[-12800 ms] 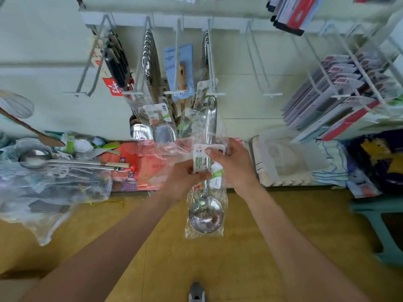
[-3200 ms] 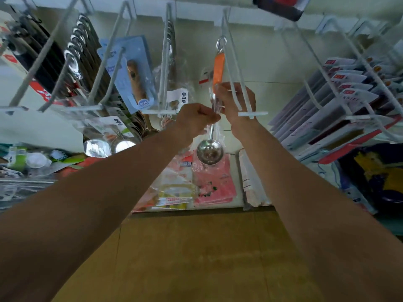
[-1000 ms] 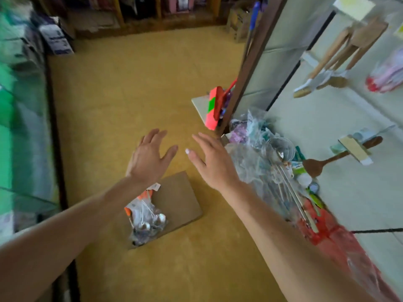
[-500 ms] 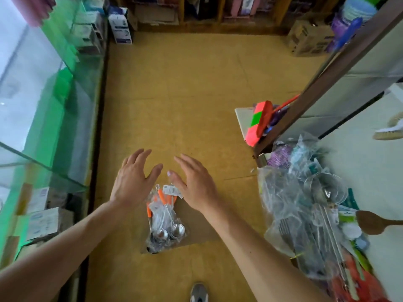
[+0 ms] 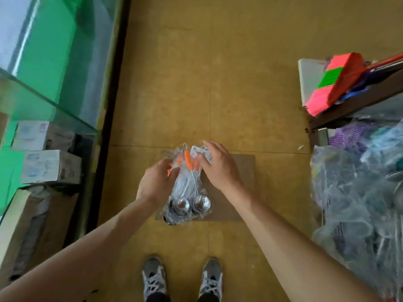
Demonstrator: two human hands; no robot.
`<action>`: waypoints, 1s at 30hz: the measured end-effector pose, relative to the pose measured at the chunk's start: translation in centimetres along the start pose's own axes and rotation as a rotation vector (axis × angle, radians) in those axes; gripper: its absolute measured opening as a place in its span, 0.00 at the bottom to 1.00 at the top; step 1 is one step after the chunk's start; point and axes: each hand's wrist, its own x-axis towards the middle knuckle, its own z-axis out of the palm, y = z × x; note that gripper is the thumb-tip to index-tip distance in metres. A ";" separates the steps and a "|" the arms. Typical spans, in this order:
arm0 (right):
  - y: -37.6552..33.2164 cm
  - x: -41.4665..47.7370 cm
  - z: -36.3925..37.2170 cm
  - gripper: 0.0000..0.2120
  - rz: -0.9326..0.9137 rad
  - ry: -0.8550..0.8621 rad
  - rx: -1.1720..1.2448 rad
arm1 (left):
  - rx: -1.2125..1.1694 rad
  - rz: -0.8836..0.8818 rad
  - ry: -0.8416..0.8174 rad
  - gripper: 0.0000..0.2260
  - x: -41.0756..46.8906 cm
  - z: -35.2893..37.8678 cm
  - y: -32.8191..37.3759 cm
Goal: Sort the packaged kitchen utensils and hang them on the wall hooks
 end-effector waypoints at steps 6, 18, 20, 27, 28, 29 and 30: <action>5.7 2.8 9.4 0.22 0.116 -0.077 -0.018 | -0.100 -0.114 -0.111 0.14 2.3 9.0 -6.0; 9.3 6.5 18.8 0.14 0.274 0.091 0.110 | -0.359 -0.415 -0.159 0.14 5.0 20.2 -8.7; 9.6 6.3 19.5 0.16 0.269 0.129 0.141 | -0.378 -0.442 -0.097 0.11 5.3 21.4 -8.4; 10.2 6.2 20.4 0.14 0.319 0.209 0.237 | -0.478 -0.536 -0.027 0.11 5.5 21.8 -7.5; 10.3 6.1 20.2 0.12 0.308 0.209 0.260 | -0.492 -0.534 -0.029 0.12 5.4 21.8 -7.4; 10.5 6.0 19.9 0.11 0.304 0.202 0.279 | -0.507 -0.531 -0.025 0.13 5.4 21.7 -7.4; 10.6 6.0 19.6 0.10 0.307 0.185 0.300 | -0.518 -0.530 -0.022 0.13 5.3 21.6 -7.4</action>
